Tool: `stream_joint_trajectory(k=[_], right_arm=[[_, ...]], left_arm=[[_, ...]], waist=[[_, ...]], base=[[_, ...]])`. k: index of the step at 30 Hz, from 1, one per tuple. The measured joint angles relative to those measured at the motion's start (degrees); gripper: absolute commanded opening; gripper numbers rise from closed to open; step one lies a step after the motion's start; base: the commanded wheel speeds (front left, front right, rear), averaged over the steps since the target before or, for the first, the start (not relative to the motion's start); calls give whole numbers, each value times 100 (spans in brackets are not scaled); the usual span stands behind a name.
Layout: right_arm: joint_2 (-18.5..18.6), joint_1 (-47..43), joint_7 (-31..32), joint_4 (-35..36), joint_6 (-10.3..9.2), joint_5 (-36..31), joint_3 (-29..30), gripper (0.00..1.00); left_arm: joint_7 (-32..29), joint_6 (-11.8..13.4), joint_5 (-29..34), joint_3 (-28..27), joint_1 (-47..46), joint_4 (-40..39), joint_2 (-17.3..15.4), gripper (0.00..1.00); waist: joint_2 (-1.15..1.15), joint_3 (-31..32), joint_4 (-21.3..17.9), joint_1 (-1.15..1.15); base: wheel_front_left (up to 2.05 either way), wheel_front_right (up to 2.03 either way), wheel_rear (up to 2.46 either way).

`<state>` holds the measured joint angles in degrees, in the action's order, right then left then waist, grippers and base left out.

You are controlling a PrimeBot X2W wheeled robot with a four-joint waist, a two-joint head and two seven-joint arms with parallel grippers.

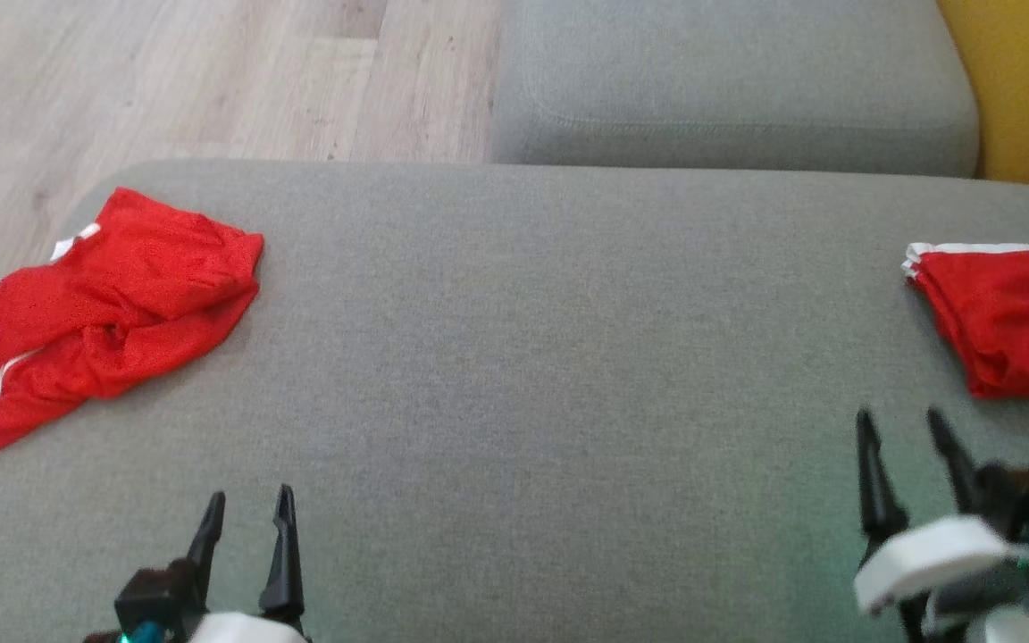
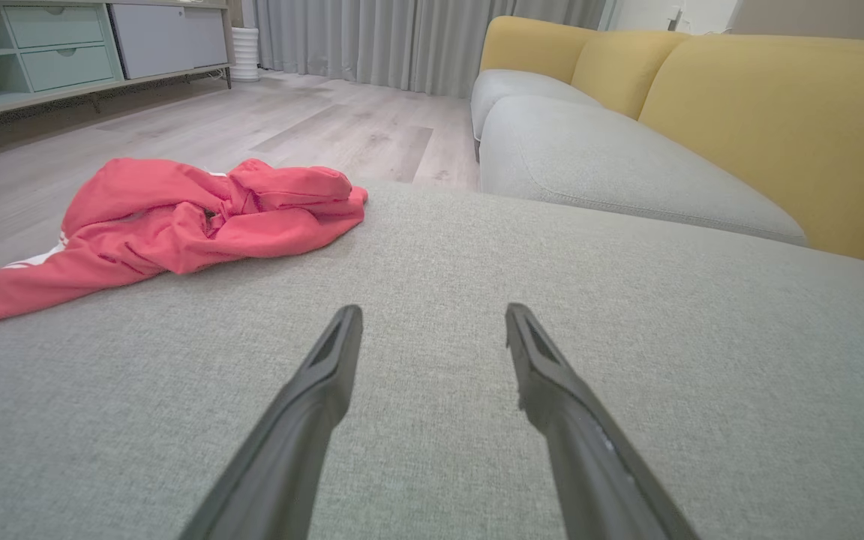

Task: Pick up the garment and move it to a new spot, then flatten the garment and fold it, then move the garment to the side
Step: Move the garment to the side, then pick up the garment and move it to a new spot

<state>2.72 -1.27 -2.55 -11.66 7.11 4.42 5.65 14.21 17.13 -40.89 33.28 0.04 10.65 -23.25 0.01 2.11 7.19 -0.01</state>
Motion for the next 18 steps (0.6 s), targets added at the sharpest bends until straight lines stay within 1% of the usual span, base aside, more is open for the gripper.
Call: stream_joint_trajectory(k=[5,12,18], right_arm=[[-23,-547,-56,283,0,297,-269,100],[-24,-582,-118,413,0,536,-520,100],[-24,-669,-124,414,0,550,-557,100]], left_arm=[[0,-1,-1,25,171,22,23,100],[0,-7,0,77,168,94,67,100],[-1,-51,0,138,159,181,78,100]], waist=[[0,82,-30,0],[0,108,-105,1],[0,122,-99,1]], base=[[0,0,0],[0,0,0],[0,0,0]])
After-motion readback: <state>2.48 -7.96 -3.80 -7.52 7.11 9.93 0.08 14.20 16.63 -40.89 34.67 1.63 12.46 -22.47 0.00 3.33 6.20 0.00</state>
